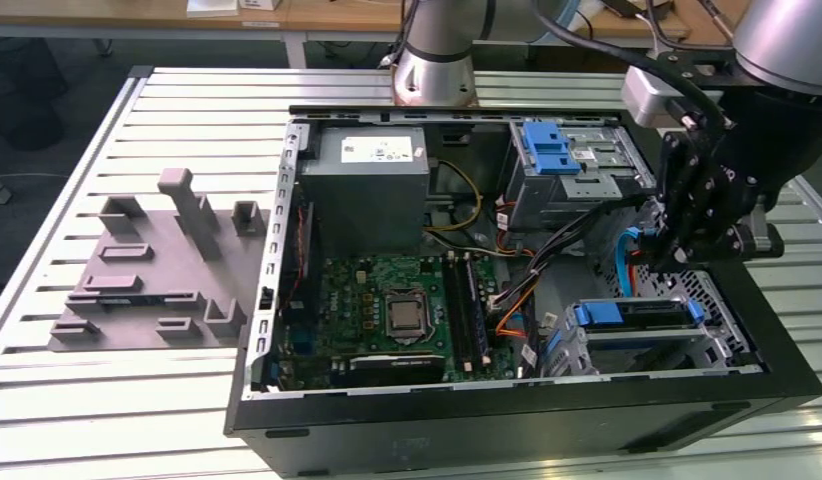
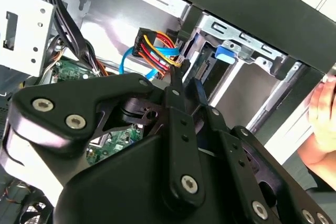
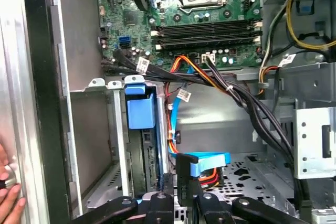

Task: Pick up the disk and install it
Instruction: 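Insert the first disk wire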

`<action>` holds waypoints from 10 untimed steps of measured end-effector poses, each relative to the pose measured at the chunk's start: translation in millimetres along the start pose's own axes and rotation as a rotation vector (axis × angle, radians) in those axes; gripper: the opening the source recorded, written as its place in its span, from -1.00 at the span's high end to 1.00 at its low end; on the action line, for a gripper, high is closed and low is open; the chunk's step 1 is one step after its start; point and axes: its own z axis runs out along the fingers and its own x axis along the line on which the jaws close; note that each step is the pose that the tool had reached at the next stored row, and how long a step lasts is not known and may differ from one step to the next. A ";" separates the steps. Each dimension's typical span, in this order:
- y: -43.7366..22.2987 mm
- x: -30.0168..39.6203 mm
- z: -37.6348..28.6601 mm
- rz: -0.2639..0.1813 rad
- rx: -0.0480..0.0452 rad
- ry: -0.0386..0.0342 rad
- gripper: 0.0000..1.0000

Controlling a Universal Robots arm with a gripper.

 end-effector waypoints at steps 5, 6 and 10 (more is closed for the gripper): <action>0.3 -1.9 2.9 0.000 0.0001 -0.0001 0.51; 0.4 -2.2 3.4 0.000 0.0000 0.0000 0.51; 0.4 -2.6 3.1 0.000 0.0001 0.0003 0.51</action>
